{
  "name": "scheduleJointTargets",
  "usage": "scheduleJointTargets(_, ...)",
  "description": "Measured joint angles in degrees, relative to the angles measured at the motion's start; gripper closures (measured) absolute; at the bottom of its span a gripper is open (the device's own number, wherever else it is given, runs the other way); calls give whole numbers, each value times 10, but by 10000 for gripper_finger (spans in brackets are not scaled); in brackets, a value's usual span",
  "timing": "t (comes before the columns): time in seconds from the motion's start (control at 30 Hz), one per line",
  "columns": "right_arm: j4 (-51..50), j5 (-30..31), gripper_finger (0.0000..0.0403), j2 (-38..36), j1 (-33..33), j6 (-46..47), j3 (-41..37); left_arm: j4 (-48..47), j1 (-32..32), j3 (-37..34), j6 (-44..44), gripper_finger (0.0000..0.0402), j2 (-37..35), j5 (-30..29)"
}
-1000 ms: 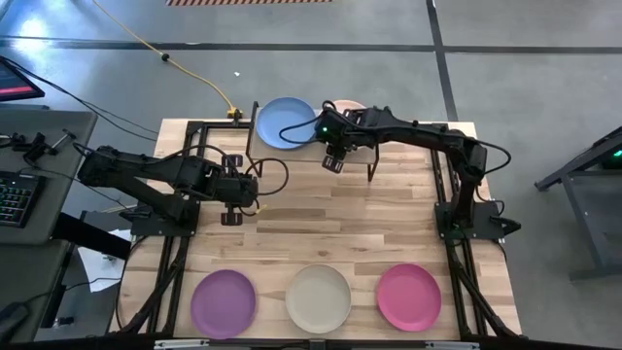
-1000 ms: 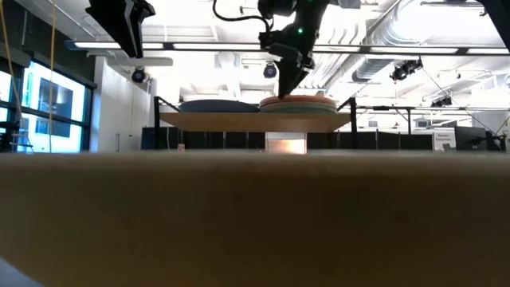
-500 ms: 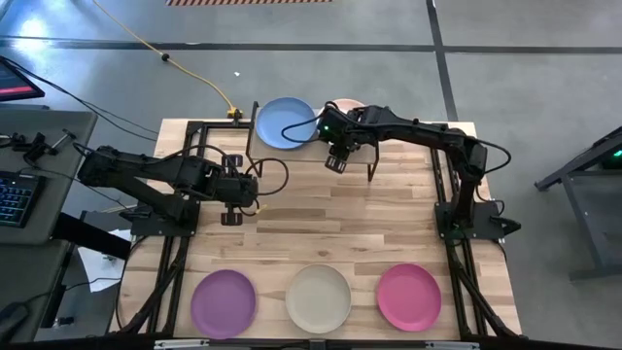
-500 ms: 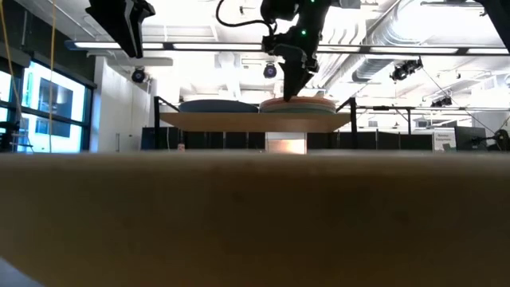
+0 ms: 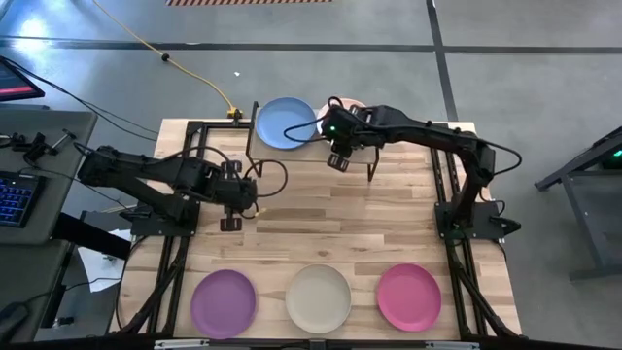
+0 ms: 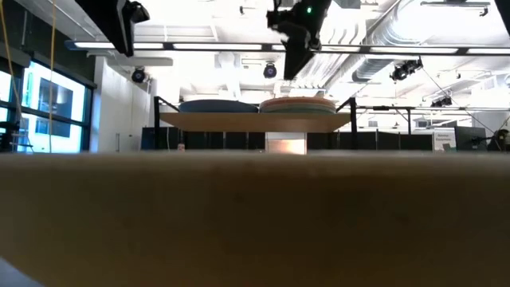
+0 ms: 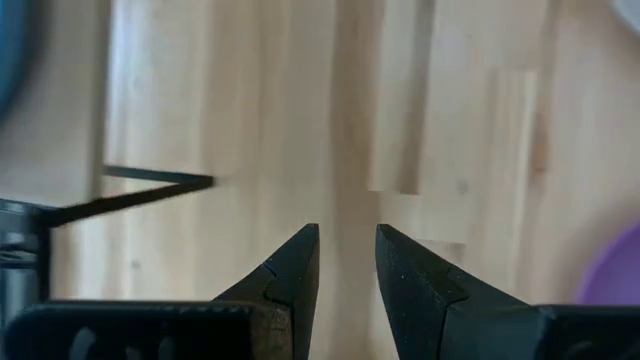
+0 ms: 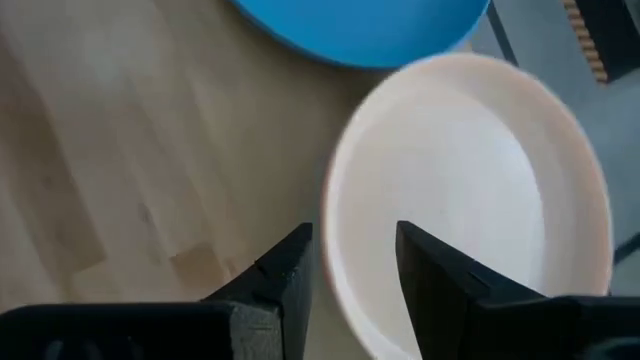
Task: Place and stack plates onto a shelf
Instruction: Stack the purple plate into the blue plate on the shelf
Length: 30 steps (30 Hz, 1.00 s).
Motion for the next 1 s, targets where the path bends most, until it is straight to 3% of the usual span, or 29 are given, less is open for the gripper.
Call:
scheduleJointTargets(0.17,-21,-4,279,-11,27,-1,0,-22,-28,-7,-58,309,0,47)
scheduleJointTargets(0.4,-54,-4,279,-12,58,-1,0,3,-97,-91,-121,309,0,94)
scheduleJointTargets(0.73,-65,-4,279,-12,61,-2,0,47,-180,-148,-219,309,0,96)
scheduleJointTargets(1.0,-65,-4,279,-11,61,-2,-1,176,-243,-215,-283,309,0,108)
